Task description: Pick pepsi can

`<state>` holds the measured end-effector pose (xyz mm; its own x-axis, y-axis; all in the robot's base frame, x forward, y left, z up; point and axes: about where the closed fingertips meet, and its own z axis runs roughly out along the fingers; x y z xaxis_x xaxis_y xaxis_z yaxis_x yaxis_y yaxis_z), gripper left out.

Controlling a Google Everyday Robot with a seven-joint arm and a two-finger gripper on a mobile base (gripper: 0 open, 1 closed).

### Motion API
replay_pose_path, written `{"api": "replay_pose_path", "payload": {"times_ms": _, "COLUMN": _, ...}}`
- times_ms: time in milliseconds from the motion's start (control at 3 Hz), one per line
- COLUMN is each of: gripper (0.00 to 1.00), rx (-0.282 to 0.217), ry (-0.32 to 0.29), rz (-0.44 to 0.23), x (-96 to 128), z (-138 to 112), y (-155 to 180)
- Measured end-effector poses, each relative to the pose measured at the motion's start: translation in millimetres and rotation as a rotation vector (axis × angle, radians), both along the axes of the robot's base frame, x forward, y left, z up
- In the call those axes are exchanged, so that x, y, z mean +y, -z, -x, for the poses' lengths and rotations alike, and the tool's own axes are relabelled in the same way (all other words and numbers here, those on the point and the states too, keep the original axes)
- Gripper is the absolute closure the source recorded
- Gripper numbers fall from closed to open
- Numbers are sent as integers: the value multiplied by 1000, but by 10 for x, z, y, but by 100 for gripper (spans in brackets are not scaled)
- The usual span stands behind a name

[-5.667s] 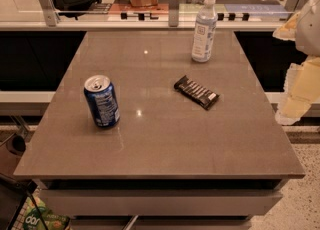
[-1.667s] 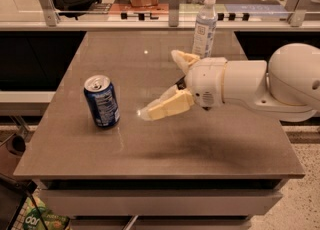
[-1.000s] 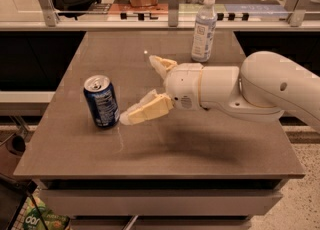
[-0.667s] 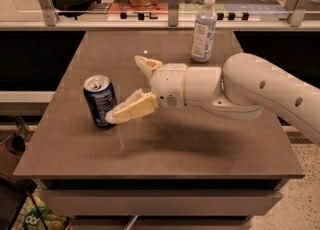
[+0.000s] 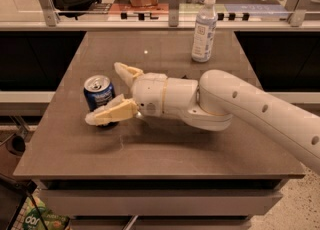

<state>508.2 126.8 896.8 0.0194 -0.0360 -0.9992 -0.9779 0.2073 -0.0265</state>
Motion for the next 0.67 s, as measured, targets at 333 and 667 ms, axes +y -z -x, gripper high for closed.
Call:
{"api": "replay_pose_path", "payload": {"times_ms": 333, "gripper": 22, "rx": -2, "ry": -5, "rz": -1, "x": 23, "z": 11, "y": -4}}
{"api": "replay_pose_path", "payload": {"times_ms": 667, "gripper": 44, "rx": -3, "ry": -9, "rz": -2, "x": 43, "z": 22, "y": -11}}
